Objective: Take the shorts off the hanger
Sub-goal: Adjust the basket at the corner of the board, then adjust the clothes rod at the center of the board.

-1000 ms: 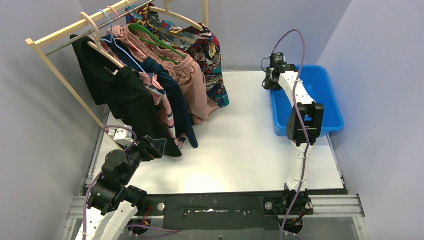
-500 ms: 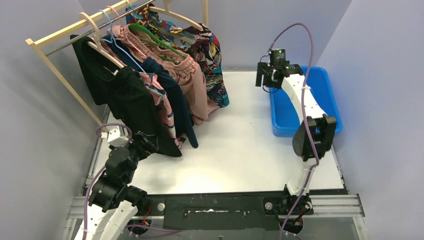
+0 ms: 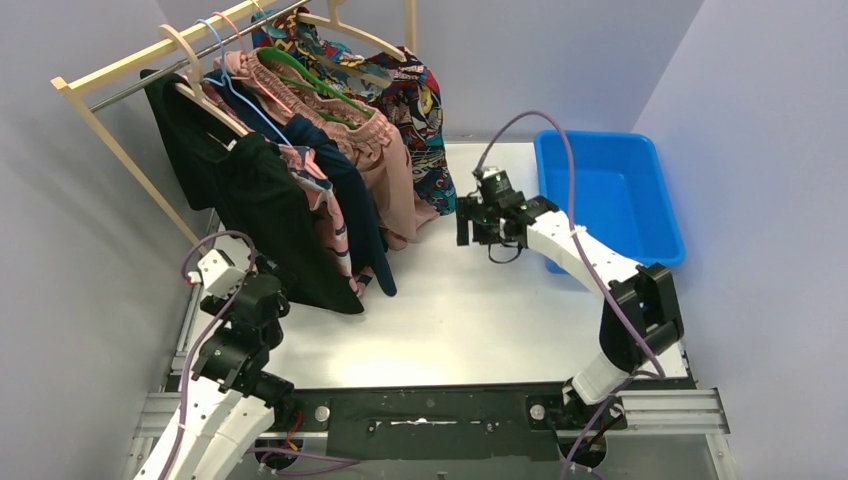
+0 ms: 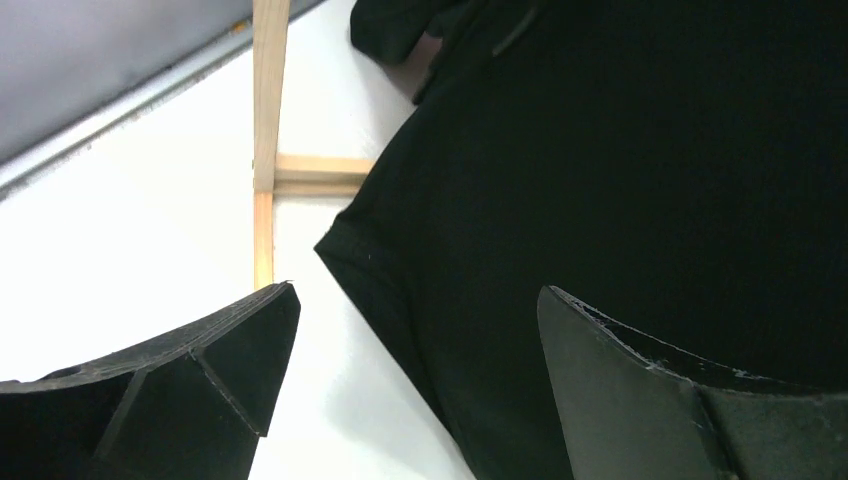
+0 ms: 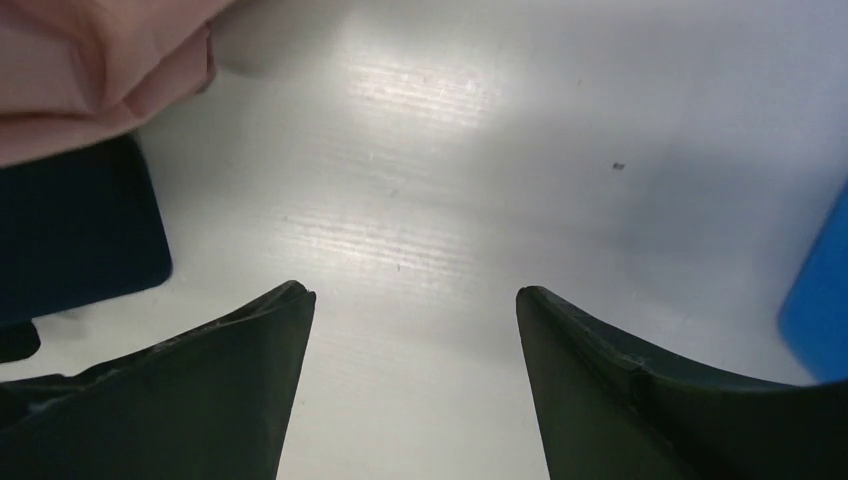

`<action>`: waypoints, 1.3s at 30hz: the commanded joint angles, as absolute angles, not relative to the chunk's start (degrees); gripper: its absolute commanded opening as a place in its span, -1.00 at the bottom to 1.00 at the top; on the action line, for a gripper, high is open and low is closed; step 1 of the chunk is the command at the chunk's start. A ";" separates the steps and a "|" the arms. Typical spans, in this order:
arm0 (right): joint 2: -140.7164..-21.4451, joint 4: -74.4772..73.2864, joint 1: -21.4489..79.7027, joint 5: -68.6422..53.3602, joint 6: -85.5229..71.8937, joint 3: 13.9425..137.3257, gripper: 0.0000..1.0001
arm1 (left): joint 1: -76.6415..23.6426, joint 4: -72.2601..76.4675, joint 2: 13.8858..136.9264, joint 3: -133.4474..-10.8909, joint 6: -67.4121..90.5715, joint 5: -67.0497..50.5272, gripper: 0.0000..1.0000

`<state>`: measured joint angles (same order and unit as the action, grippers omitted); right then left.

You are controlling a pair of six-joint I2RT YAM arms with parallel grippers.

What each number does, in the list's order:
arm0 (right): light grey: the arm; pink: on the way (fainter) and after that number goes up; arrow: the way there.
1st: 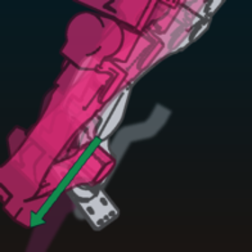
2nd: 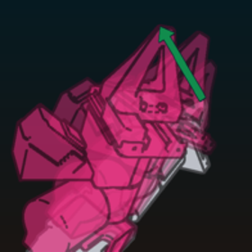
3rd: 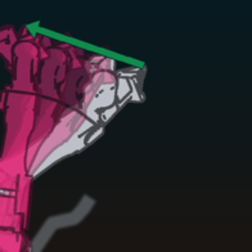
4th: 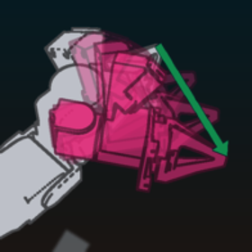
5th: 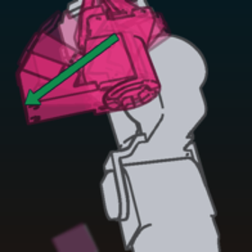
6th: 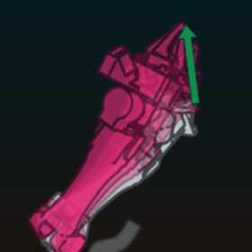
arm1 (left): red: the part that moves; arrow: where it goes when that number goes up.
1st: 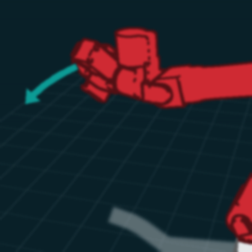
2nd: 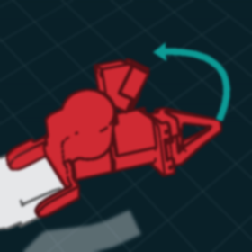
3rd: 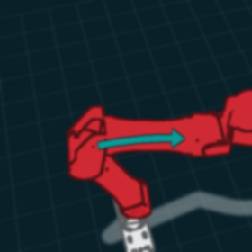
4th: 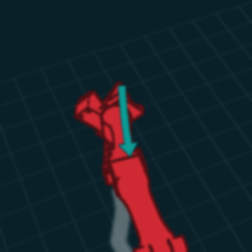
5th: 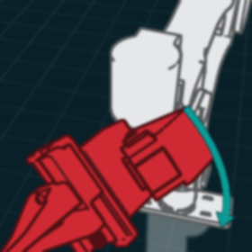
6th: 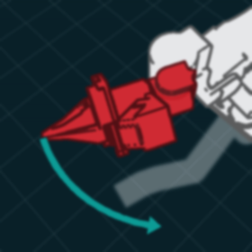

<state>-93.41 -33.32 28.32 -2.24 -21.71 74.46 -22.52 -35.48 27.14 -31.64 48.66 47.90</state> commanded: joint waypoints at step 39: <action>-70.21 -24.09 33.03 -0.22 -37.21 58.95 0.55 | 4.22 27.24 49.06 -32.60 -0.78 35.18 0.95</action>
